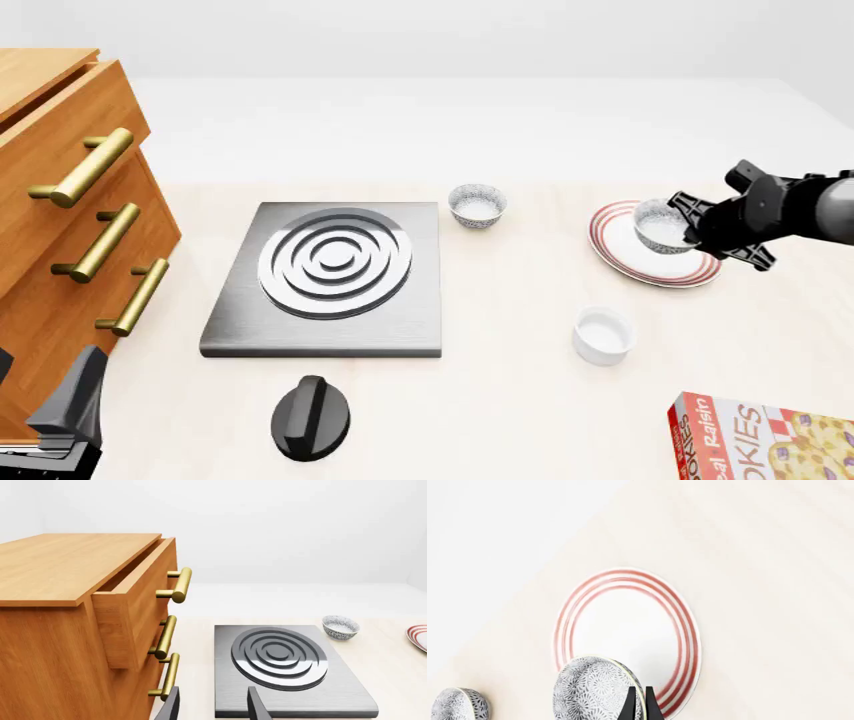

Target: Pick the akita bowl next to the cookies box and place it on the plate.

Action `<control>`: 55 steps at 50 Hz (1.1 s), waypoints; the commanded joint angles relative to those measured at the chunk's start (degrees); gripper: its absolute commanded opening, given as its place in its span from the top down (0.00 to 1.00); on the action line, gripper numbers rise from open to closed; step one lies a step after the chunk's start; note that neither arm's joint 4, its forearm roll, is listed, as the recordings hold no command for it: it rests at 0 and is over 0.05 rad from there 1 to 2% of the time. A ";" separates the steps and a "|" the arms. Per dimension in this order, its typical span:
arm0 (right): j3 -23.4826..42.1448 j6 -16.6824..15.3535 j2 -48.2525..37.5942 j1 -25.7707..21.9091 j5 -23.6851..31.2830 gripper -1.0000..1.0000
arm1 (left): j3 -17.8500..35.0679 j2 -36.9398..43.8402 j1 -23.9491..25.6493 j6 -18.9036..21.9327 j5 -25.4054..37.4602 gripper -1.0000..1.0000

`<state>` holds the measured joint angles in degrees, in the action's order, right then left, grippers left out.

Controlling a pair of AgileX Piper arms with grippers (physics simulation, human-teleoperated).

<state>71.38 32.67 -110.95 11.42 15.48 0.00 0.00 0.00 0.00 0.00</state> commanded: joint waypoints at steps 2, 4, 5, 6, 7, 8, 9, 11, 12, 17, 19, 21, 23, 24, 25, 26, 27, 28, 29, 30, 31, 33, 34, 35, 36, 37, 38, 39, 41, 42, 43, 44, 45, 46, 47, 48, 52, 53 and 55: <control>2.01 -0.35 -2.61 0.22 -1.03 1.00 | 0.00 0.00 0.00 0.00 0.00 0.00; 2.04 -0.46 -3.23 0.15 -1.45 1.00 | 0.00 0.00 0.00 0.00 0.00 0.00; 1.99 -0.37 -3.43 0.09 -1.68 1.00 | 0.00 0.00 0.00 0.00 0.00 0.00; 2.06 -0.39 -3.58 0.07 -1.84 1.00 | 0.00 0.00 0.00 0.00 0.00 0.00; 2.38 -0.68 -3.98 0.32 -1.73 1.00 | 0.00 0.00 0.00 0.00 0.00 0.00; 2.34 -0.43 -4.17 0.14 -1.94 1.00 | 0.00 0.00 0.00 0.00 0.00 0.00; 2.44 -0.45 -4.36 0.21 -1.99 1.00 | 0.00 0.00 0.00 0.00 0.00 0.00; 2.91 -0.62 -4.89 0.32 -1.99 1.00 | 0.00 0.00 0.00 0.00 0.00 0.00; 2.92 -0.62 -4.90 0.32 -1.99 1.00 | 0.00 0.00 0.00 0.00 0.00 0.00; 3.64 -1.01 -5.64 0.72 -1.95 1.00 | 0.00 0.00 0.00 0.00 0.00 0.00; 3.87 -1.14 -5.94 0.72 -2.04 1.00 | 0.00 0.00 0.00 0.00 0.00 0.00; 4.37 -1.20 -6.30 0.78 -1.96 1.00 | 0.00 0.00 0.00 0.00 0.00 0.00; 4.61 -1.06 -6.61 0.67 -2.03 1.00 | 0.00 0.00 0.00 0.00 0.00 0.00; 4.87 -1.36 -6.75 0.83 -1.96 1.00 | 0.00 0.00 0.00 0.00 0.00 0.00; 4.87 -1.36 -6.75 0.83 -1.95 1.00 | 0.00 0.00 0.00 0.00 0.00 0.00; 5.08 -1.36 -7.02 0.85 -1.99 1.00 | 0.00 0.00 0.00 0.00 0.00 0.00; 5.08 -1.36 -7.03 0.85 -1.98 1.00 | 0.00 0.00 0.00 0.00 0.00 0.00; 5.43 -1.64 -7.35 1.06 -1.92 1.00 | 0.00 0.00 0.00 0.00 0.00 0.00; 5.45 -1.56 -7.42 1.00 -2.02 1.00 | 0.00 0.00 0.00 0.00 0.00 0.00; 5.45 -1.56 -7.42 1.00 -2.02 1.00 | 0.00 0.00 0.00 0.00 0.00 0.00; 5.55 -1.43 -7.64 0.93 -2.07 1.00 | 0.00 0.00 0.00 0.00 0.00 0.00; 5.82 -1.69 -7.93 1.14 -2.01 1.00 | 0.00 0.00 0.00 0.00 0.00 0.00; 5.86 -1.59 -8.05 1.08 -2.08 1.00 | 0.00 0.00 0.00 0.00 0.00 0.00; 5.90 -1.50 -8.12 1.04 -2.15 1.00 | 0.00 0.00 0.00 0.00 0.00 0.00; 6.07 -1.57 -8.24 1.11 -2.10 1.00 | 0.00 0.00 0.00 0.00 0.00 0.00; 6.12 -1.55 -8.29 1.10 -2.14 1.00 | 0.00 0.00 0.00 0.00 0.00 0.00; 6.15 -1.50 -8.37 1.07 -2.20 1.00 | 0.00 0.00 0.00 0.00 0.00 0.00; 6.15 -1.50 -8.37 1.07 -2.20 1.00 | 0.00 0.00 0.00 0.00 0.00 0.00; 6.28 -1.52 -8.65 1.12 -2.25 1.00 | 0.00 0.00 0.00 0.00 0.00 0.00; 6.44 -1.40 -8.78 1.09 -2.25 1.00 | 0.00 0.00 0.00 0.00 0.00 0.00; 6.57 -1.48 -8.82 1.14 -2.21 1.00 | 0.00 0.00 0.00 0.00 0.00 0.00; 6.67 -1.51 -8.84 1.20 -2.21 1.00 | 0.00 0.00 0.00 0.00 0.00 0.00; 6.78 -1.48 -8.87 1.21 -2.27 1.00 | 0.00 0.00 0.00 0.00 0.00 0.00; 6.86 -1.38 -8.97 1.07 -2.31 1.00 | 0.00 0.00 0.00 0.00 0.00 0.00; 6.95 -1.47 -9.10 1.13 -2.26 1.00 | 0.00 0.00 0.00 0.00 0.00 0.00; 6.96 -1.47 -9.10 1.13 -2.26 1.00 | 0.00 0.00 0.00 0.00 0.00 0.00; 7.45 -1.19 -9.62 0.98 -2.33 1.00 | 0.00 0.00 0.00 0.00 0.00 0.00; 7.54 -1.24 -9.63 1.00 -2.36 1.00 | 0.00 0.00 0.00 0.00 0.00 0.00; 7.92 -1.08 -10.06 0.88 -2.29 1.00 | 0.00 0.00 0.00 0.00 0.00 0.00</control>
<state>77.98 31.26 -120.15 12.43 13.32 0.00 0.00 0.00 0.00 0.00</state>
